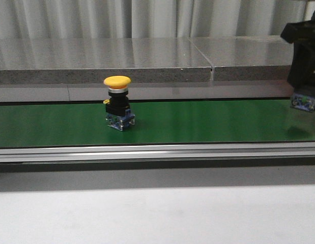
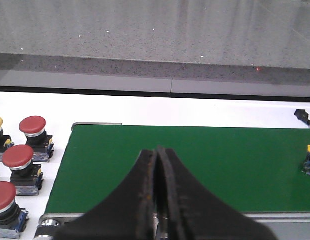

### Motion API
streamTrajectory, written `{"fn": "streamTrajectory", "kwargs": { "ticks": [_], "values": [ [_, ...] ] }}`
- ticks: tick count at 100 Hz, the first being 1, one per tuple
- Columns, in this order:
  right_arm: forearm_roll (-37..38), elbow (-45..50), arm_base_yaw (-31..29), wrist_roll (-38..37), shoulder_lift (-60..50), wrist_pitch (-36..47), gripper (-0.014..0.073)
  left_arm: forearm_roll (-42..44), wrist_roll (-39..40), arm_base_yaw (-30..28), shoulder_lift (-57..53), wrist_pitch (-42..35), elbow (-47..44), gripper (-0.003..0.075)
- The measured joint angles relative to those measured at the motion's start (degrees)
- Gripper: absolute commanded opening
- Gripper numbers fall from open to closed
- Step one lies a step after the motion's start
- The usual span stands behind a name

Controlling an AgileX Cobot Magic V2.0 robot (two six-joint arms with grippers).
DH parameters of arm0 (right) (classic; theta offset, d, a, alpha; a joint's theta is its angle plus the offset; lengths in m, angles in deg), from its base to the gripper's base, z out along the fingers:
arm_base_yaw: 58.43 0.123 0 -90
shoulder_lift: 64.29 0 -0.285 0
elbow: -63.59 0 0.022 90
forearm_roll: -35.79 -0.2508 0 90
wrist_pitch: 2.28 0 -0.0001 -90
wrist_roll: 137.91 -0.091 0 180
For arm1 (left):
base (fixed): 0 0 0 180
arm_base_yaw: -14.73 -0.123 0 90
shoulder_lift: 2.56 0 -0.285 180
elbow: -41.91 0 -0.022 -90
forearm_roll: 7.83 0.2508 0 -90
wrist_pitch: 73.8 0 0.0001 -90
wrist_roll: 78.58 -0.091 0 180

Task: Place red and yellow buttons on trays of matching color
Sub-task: 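Grasp the red button at the belt's end with the right gripper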

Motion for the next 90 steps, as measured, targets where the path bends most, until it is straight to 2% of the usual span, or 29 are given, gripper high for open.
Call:
{"fn": "streamTrajectory", "kwargs": {
  "ticks": [24,49,70,90],
  "values": [
    [0.2,-11.0,-8.5,0.0,4.0,-3.3,0.0115,0.0,0.0,0.0,0.0,0.0,0.0,-0.0019],
    [0.8,-17.4,-17.8,0.1,10.8,-2.6,0.0115,0.0,0.0,0.0,0.0,0.0,0.0,-0.0019],
    [0.8,-20.9,-21.7,0.1,18.1,-0.1,0.0115,0.0,0.0,0.0,0.0,0.0,0.0,-0.0019],
    [0.8,-22.9,-22.4,0.1,23.9,3.2,0.0115,0.0,0.0,0.0,0.0,0.0,0.0,-0.0019]
  ]
}}
